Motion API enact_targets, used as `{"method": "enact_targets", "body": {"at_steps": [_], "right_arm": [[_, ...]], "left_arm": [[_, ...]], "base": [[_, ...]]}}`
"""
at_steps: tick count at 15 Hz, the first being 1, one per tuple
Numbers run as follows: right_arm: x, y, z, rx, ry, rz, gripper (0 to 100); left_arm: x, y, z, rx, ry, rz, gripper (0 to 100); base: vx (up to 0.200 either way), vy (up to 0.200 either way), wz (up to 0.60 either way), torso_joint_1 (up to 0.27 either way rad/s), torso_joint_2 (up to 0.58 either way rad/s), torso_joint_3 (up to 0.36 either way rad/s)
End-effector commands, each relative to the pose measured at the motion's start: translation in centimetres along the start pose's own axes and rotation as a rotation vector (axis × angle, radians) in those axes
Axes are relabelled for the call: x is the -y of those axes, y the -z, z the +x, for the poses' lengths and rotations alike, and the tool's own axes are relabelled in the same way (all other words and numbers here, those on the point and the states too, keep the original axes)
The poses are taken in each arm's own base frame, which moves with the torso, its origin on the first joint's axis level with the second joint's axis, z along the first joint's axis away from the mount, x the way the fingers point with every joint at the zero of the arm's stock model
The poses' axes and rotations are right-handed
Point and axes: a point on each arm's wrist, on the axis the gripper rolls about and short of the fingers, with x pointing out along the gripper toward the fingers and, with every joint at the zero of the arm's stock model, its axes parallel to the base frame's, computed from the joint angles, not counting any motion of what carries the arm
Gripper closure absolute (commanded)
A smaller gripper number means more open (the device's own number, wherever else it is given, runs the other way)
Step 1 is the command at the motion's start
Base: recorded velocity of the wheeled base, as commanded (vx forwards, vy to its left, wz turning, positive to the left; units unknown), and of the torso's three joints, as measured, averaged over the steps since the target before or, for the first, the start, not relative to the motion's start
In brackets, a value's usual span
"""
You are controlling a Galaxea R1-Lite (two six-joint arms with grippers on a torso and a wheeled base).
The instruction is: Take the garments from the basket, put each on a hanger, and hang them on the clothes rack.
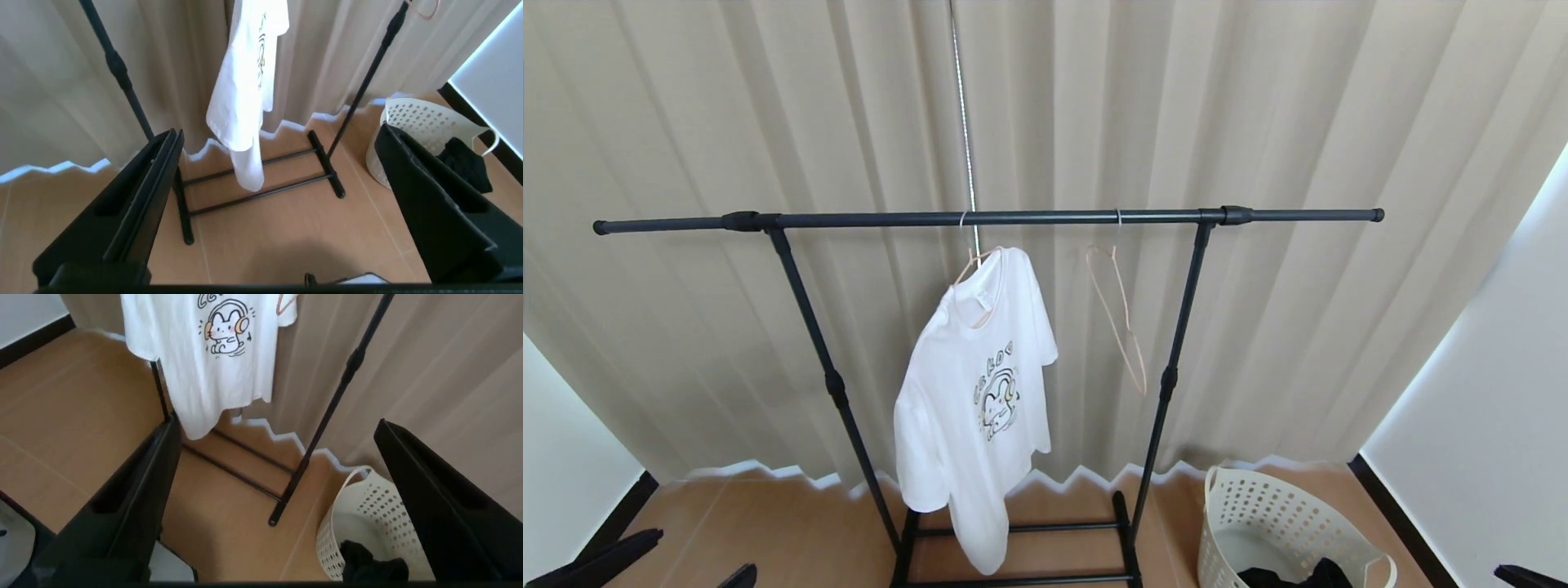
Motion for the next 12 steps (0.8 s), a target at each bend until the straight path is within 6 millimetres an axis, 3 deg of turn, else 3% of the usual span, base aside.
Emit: {"method": "enact_targets", "body": {"at_steps": [1,5,12], "right_arm": [[-0.7,2.5,-2.4,0.099,0.044,-0.011,0],[-0.7,2.9,-3.0,0.155,0.203,0.01,0],[-1.4,3.2,-3.5,0.257,0.429,0.052,0]], "left_arm": [[0.3,1.6,-2.8,0.082,0.008,0.004,0],[0.4,4.3,-4.6,0.05,-0.008,0.0,0],[0.8,5.0,-6.2,0.258,-0.217,0.056,0]], "base": [[0.0,0.0,0.0,0.0,0.0,0.0],[0.0,0.0,0.0,0.0,0.0,0.0],[0.0,0.0,0.0,0.0,0.0,0.0]]}}
